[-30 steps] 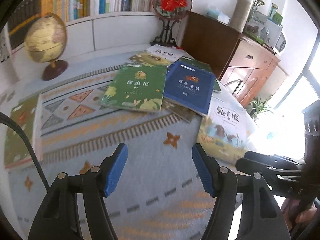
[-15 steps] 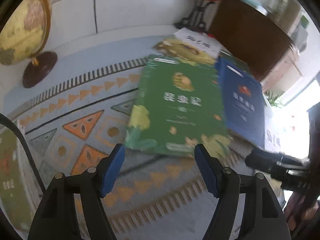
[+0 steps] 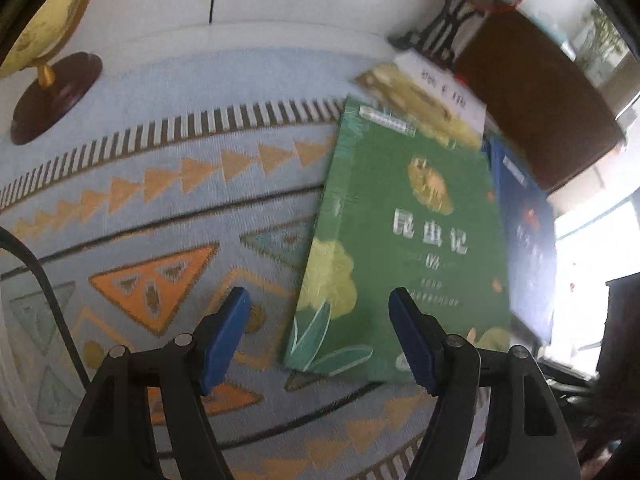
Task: Organize books
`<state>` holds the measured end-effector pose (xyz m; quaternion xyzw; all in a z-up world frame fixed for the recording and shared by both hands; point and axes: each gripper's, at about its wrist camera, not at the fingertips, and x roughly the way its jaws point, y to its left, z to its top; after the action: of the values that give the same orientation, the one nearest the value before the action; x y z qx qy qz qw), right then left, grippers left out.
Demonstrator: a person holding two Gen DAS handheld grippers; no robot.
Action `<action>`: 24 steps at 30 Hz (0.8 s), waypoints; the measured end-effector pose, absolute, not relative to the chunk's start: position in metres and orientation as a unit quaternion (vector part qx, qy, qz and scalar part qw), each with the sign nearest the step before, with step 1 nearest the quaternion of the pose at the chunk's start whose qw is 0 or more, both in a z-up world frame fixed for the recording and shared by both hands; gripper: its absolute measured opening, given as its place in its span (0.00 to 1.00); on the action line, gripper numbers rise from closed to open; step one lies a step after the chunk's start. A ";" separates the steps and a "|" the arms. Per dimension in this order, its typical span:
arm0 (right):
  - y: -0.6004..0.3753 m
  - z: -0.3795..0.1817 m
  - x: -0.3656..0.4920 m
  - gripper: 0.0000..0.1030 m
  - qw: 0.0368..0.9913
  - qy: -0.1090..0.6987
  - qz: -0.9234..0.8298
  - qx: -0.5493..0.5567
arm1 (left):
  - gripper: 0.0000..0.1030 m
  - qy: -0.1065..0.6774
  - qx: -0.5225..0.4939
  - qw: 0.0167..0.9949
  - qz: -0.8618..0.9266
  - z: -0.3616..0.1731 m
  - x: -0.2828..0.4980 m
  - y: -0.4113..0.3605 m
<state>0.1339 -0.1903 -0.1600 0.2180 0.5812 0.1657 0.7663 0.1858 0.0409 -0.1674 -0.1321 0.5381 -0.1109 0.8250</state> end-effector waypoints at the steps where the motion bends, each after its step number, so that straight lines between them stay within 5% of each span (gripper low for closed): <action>1: -0.188 -0.162 0.134 0.39 0.770 0.579 0.163 0.213 | 0.68 0.538 -0.133 0.825 -0.113 -0.168 0.187 0.041; 6: -0.181 -0.164 0.144 0.38 0.778 0.566 0.162 0.218 | 0.68 0.533 -0.135 0.823 -0.140 -0.168 0.189 0.038; 8: -0.180 -0.162 0.149 0.28 0.773 0.562 0.175 0.235 | 0.68 0.534 -0.130 0.822 -0.148 -0.168 0.188 0.035; 18: -0.172 -0.154 0.174 0.27 0.778 0.524 0.221 0.267 | 0.68 0.534 -0.119 0.819 -0.173 -0.168 0.184 0.032; 21: -0.175 -0.162 0.181 0.11 0.781 0.528 0.193 0.273 | 0.68 0.540 -0.122 0.814 -0.175 -0.168 0.183 0.033; 24: -0.188 -0.155 0.180 0.08 0.770 0.517 0.197 0.318 | 0.68 0.545 -0.143 0.806 -0.182 -0.165 0.174 0.038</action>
<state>0.1798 -0.1880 -0.1548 0.3177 0.5168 0.1974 0.7701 0.1735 0.0382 -0.1648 -0.1425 0.5454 -0.1823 0.8056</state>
